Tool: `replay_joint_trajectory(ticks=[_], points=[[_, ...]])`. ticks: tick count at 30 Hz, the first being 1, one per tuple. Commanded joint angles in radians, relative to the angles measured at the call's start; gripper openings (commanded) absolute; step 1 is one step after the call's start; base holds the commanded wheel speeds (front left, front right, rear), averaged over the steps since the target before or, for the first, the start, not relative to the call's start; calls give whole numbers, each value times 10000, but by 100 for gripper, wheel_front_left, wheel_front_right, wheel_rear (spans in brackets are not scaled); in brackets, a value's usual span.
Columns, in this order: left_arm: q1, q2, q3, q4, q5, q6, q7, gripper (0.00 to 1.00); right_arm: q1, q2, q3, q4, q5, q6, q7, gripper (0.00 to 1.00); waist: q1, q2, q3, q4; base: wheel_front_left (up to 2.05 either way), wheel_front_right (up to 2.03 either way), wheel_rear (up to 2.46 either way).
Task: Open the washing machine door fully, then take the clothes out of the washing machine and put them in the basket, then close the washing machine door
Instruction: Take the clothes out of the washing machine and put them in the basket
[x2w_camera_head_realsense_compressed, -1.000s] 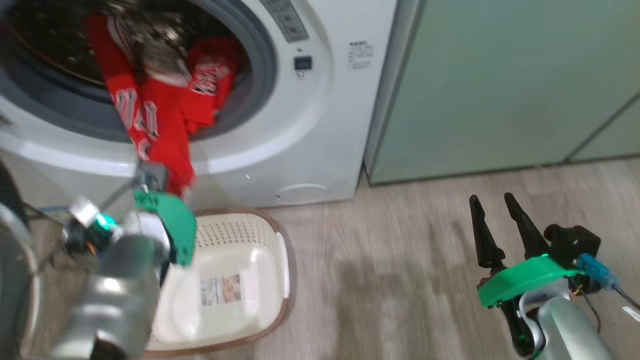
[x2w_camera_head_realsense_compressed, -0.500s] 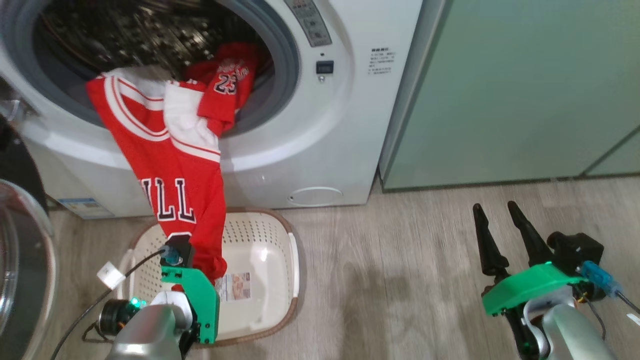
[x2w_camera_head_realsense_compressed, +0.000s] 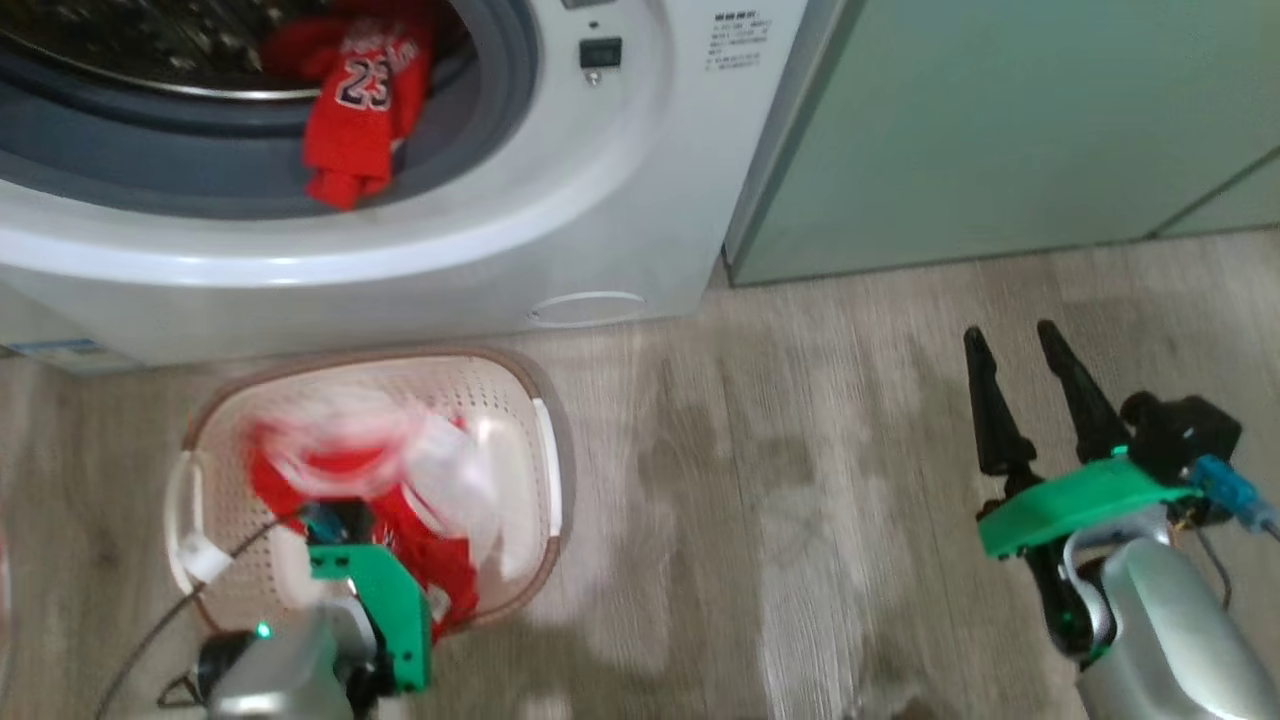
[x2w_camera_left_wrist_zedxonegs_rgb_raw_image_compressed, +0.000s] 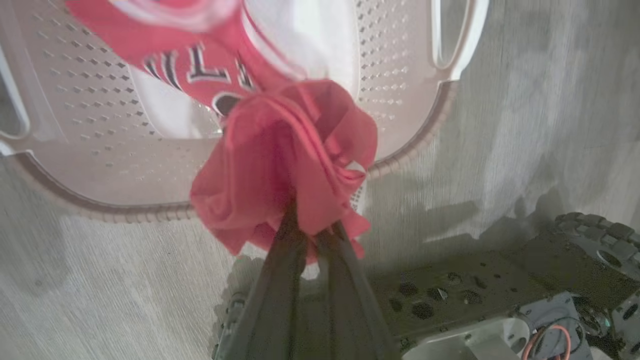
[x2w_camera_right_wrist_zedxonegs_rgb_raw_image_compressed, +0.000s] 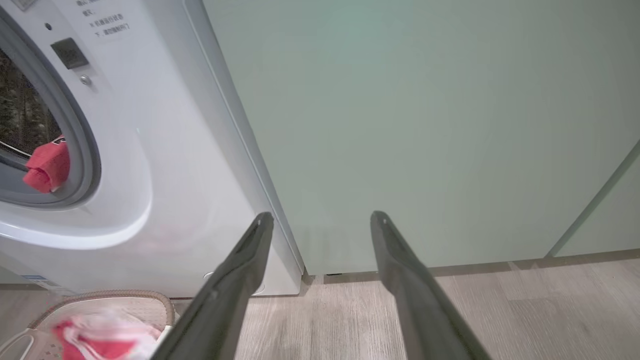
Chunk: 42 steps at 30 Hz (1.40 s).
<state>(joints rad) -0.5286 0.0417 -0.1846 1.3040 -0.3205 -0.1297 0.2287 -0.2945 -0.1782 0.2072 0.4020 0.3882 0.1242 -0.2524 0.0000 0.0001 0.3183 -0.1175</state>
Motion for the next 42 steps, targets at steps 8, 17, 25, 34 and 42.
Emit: replay_joint_trajectory(ticks=[8,17,25,34,42], points=[[-1245,721,376,-136,-200,504,-985,0,-639,-208,-21,-548,-45,65,-94,100,0,-1,1545,-408,0,0,0],[-1975,791,306,-135,-143,1239,-2045,96,-958,-232,-267,-746,-125,65,-94,100,0,-1,2319,-303,0,0,0],[-1879,634,361,-134,-319,1308,-3516,100,-803,-129,-258,-615,-150,65,-94,100,0,-1,1535,-170,0,0,0],[-1327,875,698,-559,-755,544,-4851,100,-168,7,-248,-429,-102,65,-94,100,0,-1,-224,52,0,0,0],[-92,1326,1427,-3184,-819,225,-4901,100,542,178,-219,-300,-87,65,-94,100,0,-1,-1744,127,0,0,0]])
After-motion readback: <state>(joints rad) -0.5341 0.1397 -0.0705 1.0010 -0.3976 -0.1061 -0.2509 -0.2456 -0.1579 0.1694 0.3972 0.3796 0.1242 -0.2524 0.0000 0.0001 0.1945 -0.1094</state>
